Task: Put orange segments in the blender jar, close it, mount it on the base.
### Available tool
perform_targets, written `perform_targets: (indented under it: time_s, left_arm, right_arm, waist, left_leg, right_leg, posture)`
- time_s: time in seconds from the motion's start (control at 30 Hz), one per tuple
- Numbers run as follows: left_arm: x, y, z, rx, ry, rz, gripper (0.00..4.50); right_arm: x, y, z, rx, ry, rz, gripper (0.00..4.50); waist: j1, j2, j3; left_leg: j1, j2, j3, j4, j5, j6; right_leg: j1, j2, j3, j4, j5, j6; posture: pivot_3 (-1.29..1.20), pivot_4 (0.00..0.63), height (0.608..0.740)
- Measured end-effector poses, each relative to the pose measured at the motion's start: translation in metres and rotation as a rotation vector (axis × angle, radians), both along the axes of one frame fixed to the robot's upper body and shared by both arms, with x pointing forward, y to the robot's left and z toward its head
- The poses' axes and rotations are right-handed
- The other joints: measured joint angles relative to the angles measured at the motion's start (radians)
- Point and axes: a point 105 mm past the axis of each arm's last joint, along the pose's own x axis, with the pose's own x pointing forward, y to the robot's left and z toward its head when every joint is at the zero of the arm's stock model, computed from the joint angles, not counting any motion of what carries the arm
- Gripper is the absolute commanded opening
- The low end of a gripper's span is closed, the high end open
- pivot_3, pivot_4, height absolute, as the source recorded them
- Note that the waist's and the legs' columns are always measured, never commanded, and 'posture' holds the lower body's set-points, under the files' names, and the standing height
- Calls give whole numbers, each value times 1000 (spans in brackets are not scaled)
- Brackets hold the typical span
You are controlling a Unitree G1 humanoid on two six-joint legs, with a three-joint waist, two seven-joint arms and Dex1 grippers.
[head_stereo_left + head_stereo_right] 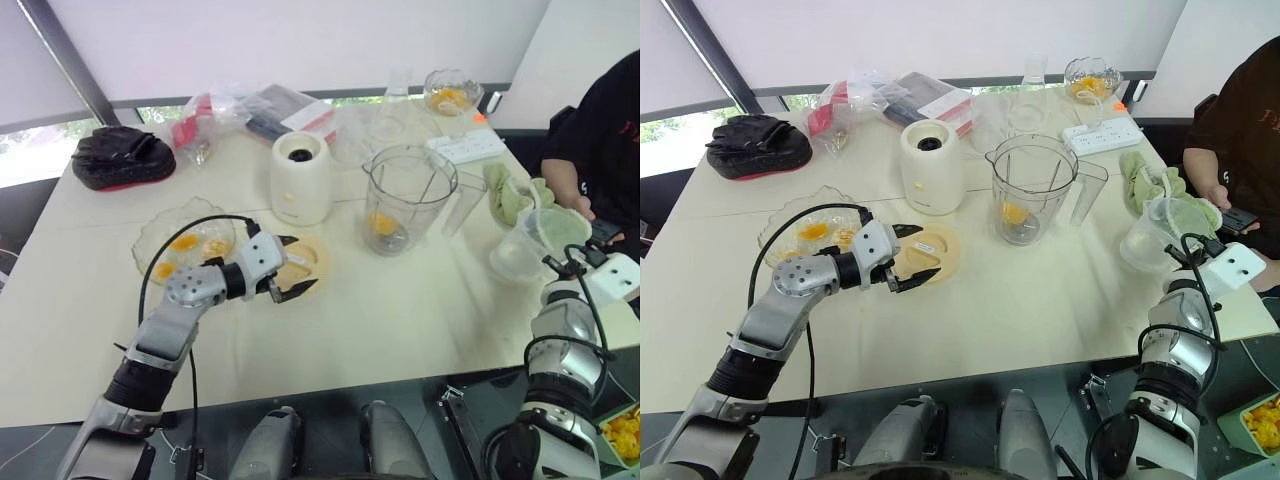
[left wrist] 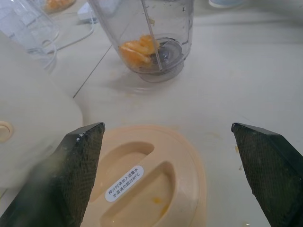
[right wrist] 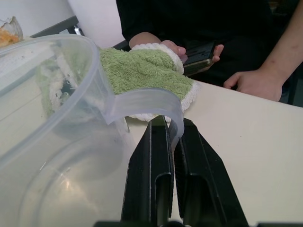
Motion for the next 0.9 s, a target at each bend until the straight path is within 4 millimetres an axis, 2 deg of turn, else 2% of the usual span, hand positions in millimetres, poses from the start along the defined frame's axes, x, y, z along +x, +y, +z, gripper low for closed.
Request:
perform_targets:
  time_s: [0.17, 0.2, 0.27, 0.37, 0.47, 0.5, 0.7, 0.9]
  left_arm:
    - [0, -2, 0, -8, -1, -4, 4500]
    - [0, -3, 1, -11, -2, -5, 4500]
    - [1, -4, 2, -13, -7, -9, 4500]
    - [3, -5, 0, -19, 0, -7, 4500]
    - [3, -5, -1, -22, 5, -8, 4500]
    - [3, -6, -1, -23, 4, -9, 4500]
    - [2, -8, -2, -21, 2, -22, 4500]
    - [1, -10, -3, -19, 1, -33, 4500]
  right_arm:
    - [-5, 1, -1, -9, 7, 1, 20]
    - [-6, 1, -1, -9, 8, 2, 314]
    - [-9, 2, -4, -7, 22, 2, 998]
    - [-13, 3, -15, 15, 56, -3, 2499]
    - [-15, 2, -16, 17, 63, -8, 4203]
    - [-16, 2, -16, 14, 64, -7, 4486]
    - [-18, 8, -13, -5, 74, 11, 4486]
    - [-34, 21, -19, -11, 113, 26, 4486]
  waist:
    - [1, 0, 0]
    - [1, 0, 0]
    - [2, 0, 0]
    - [0, 0, 0]
    - [-1, 0, 0]
    - [-3, 0, 0]
    - [-2, 0, 0]
    - [0, 0, 0]
  left_leg:
    - [0, 0, 0, 0, 0, 0]
    - [0, 0, 0, 0, 0, 0]
    - [0, 0, 0, 0, 0, 0]
    - [0, 0, 0, 0, 0, 0]
    - [0, 0, 0, 0, 0, 0]
    - [0, 0, 0, 0, 0, 0]
    - [0, 0, 0, 0, 0, 0]
    - [0, 0, 0, 0, 0, 1]
  right_leg:
    - [0, 0, 0, 0, 0, 0]
    - [0, 0, 0, 0, 0, 0]
    - [0, 0, 0, 0, 0, 0]
    - [0, 0, 0, 0, 0, 0]
    - [0, 0, 0, 0, 0, 0]
    - [0, 0, 0, 0, 0, 0]
    - [0, 0, 0, 0, 0, 0]
    - [0, 0, 0, 0, 0, 0]
  posture:
    - [0, 150, 740]
    - [0, 150, 740]
    - [0, 150, 740]
    - [0, 150, 740]
    - [0, 150, 740]
    - [0, 150, 740]
    - [0, 150, 740]
    - [0, 150, 740]
